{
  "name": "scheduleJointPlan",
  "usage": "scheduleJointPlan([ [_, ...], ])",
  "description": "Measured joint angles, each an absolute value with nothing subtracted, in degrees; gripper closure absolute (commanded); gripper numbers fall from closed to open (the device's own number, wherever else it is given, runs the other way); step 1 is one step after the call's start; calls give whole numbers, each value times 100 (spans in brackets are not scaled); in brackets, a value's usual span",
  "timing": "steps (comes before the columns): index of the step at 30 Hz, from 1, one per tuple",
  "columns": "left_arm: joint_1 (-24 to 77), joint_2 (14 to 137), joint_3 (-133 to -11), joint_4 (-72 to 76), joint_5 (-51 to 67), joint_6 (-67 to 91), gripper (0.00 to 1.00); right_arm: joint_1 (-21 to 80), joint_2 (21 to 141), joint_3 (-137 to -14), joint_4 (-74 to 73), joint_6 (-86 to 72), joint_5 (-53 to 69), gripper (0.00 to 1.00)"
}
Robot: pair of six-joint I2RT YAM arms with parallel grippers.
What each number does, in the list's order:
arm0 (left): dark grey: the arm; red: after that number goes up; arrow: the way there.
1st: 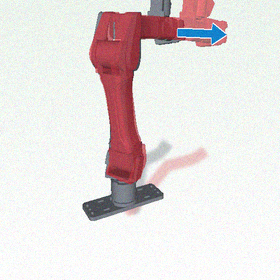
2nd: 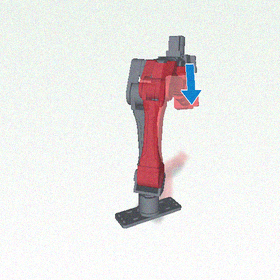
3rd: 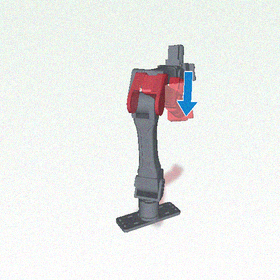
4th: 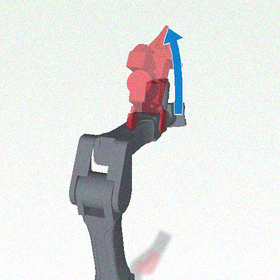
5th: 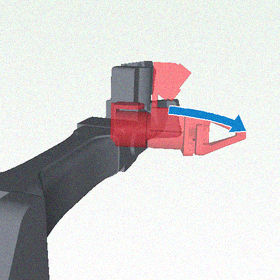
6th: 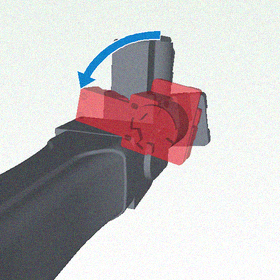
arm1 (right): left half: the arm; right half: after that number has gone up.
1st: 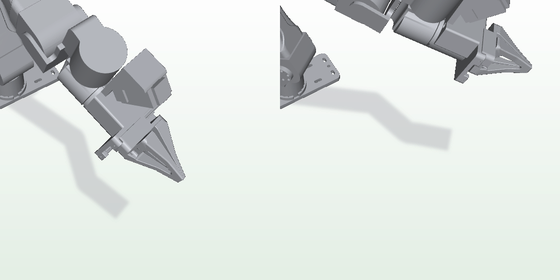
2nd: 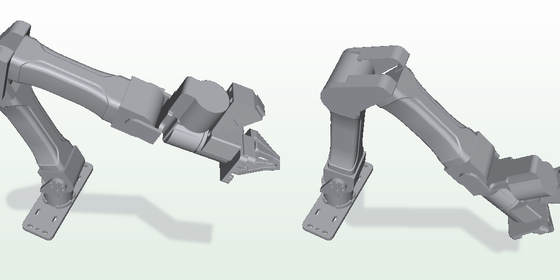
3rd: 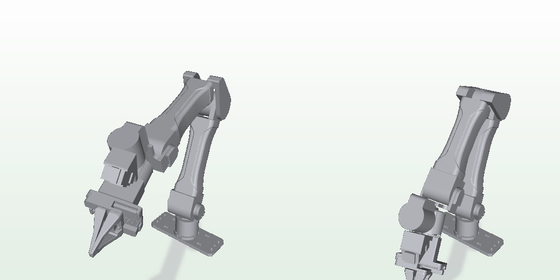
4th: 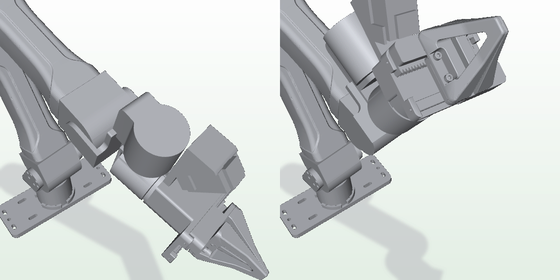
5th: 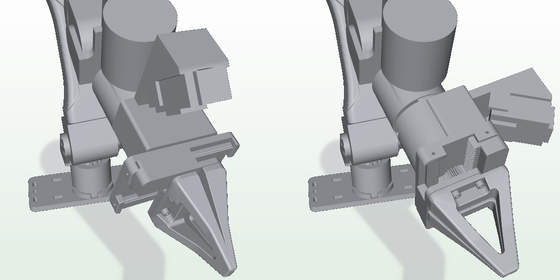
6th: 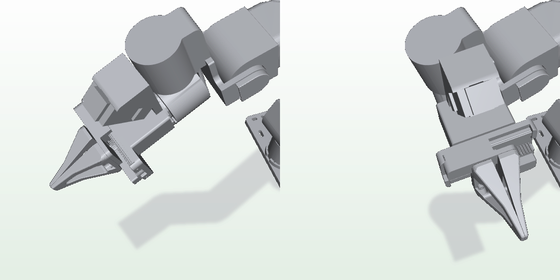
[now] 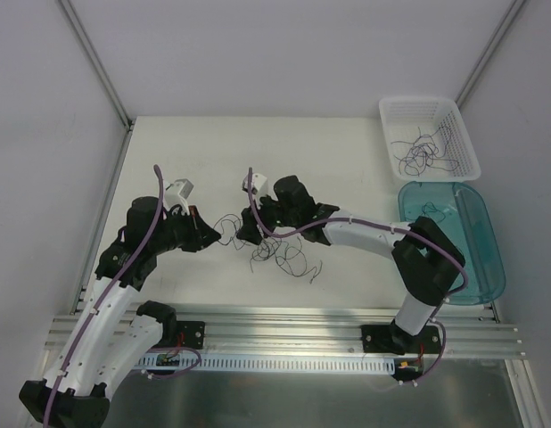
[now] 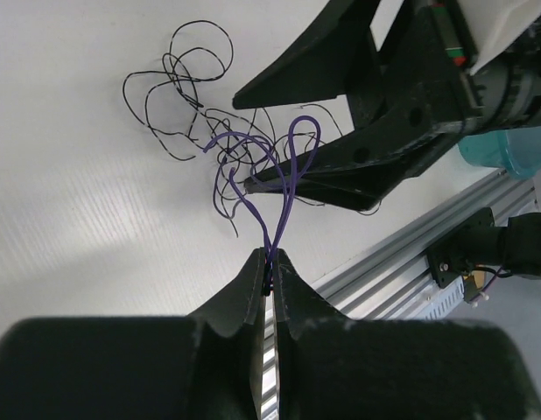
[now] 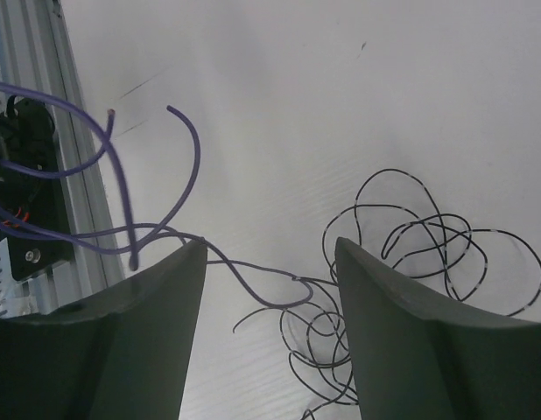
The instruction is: Untangle the cables
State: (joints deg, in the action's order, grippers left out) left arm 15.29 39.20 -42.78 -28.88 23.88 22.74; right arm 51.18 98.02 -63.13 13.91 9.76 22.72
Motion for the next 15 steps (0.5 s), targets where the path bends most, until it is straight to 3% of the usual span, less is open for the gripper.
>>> scheduleJointPlan([
  [4, 1529, 3898, -4278, -2884, 2388, 2283, 100, 5096, 10141, -6368, 1428, 1044, 2609, 43],
  [7, 1529, 3898, -4278, -2884, 2381, 2285, 100, 5072, 10267, -6368, 1417, 1107, 2816, 59],
  [8, 1529, 3898, -4278, -2884, 2375, 2287, 100, 5061, 10278, -6368, 1400, 1125, 2867, 78],
  [11, 1529, 3898, -4274, -2880, 2329, 2287, 100, 5006, 10254, -6353, 1382, 1168, 2963, 99],
  [15, 1529, 3896, -4178, -2858, 2110, 2303, 83, 4925, 9924, -6198, 1059, 1179, 2928, 99],
])
